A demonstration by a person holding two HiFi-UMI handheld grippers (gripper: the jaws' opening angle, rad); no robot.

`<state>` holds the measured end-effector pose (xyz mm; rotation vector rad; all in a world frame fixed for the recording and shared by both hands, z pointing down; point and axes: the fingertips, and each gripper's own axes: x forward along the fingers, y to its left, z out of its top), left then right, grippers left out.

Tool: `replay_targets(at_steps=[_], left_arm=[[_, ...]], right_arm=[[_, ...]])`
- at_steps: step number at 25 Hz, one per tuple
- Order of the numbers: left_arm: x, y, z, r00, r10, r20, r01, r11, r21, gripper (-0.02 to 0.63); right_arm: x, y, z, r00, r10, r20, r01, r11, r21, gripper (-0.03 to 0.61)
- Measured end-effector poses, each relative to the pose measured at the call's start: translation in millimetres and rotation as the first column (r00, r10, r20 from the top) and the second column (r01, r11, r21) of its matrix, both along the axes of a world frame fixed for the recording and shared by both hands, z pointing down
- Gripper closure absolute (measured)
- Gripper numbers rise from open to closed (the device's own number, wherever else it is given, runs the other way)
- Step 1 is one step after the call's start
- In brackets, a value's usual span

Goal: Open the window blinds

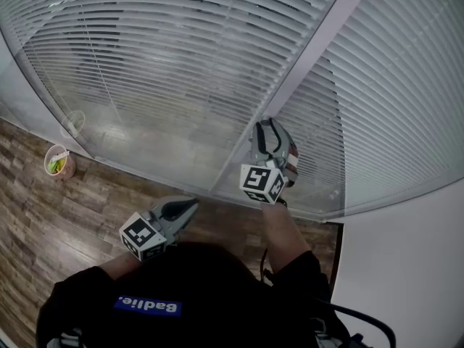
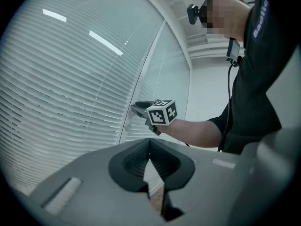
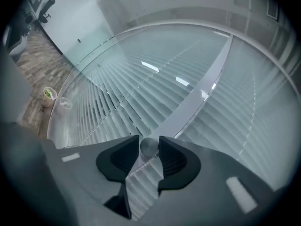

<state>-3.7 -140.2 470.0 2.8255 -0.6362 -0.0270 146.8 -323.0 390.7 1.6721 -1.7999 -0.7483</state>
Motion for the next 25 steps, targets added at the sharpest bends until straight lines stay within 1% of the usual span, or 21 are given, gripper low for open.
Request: replay_targets(at_steps=[1,5,9,14,18,19,20,21,23,24,25], left_arm=[[-0.8,0.0,0.0,1.0,-0.003,0.001,0.003,1.0,-0.001,0.614],[-3.8,0.3,0.7,1.0,-0.007,0.005,0.007,1.0,-0.002,0.614],[-5.6,0.2,0.8,1.0,-0.008,0.002,0.008,1.0,-0.009,0.614],[-4.6,1.0,1.9,1.0,0.0,0.001,0.0,1.0,-0.007,0.614],[-5.0,0.5,1.5,1.0,-0.001,-0.001,0.001,1.0,-0.01,0.614],[-4.5,0.5,1.4,1.0,0.001,-0.001,-0.001,1.0,-0.009,0.614],[-4.0,0.6,1.2,1.0,0.002,-0.001,-0.002,1.0,-0.008,0.614],[-3.6,0.6,1.1,1.0,0.002,0.0,-0.002,1.0,-0.007,0.614],[-2.8,-0.1,1.0,1.0,0.002,0.001,-0.002,1.0,-0.005,0.614],[-2.8,-0.5,1.4,1.0,0.003,0.002,-0.003,1.0,-0.005,0.614],[-3.0,-0.6,1.9,1.0,0.002,0.002,-0.002,1.0,-0.007,0.614]], right_arm=[[0.6,-0.9,-0.8,1.0,0.013,-0.005,-0.013,1.0,0.003,0.446],[1.5,-4.1,0.3,0.997,0.048,-0.06,-0.048,0.999,-0.003,0.446],[-0.7,-4.0,2.3,0.979,0.051,-0.197,-0.053,0.999,-0.006,0.453],[-2.9,-2.8,5.3,0.932,0.033,-0.362,-0.036,0.999,-0.002,0.453],[-4.3,-2.4,8.1,0.881,0.016,-0.474,-0.02,1.0,-0.003,0.453],[-4.4,-2.4,8.6,0.874,0.013,-0.486,-0.016,1.0,-0.003,0.453],[-4.5,-2.2,8.3,0.879,0.009,-0.477,-0.012,1.0,-0.003,0.451],[-4.2,-1.8,7.4,0.897,0.005,-0.441,-0.007,1.0,-0.004,0.449],[-1.2,-0.7,4.6,0.953,0.001,-0.303,-0.002,1.0,-0.006,0.437],[0.9,-0.3,3.5,0.975,0.002,-0.22,-0.003,1.0,-0.007,0.434],[2.6,0.1,2.5,0.989,0.005,-0.145,-0.006,1.0,-0.006,0.43]])
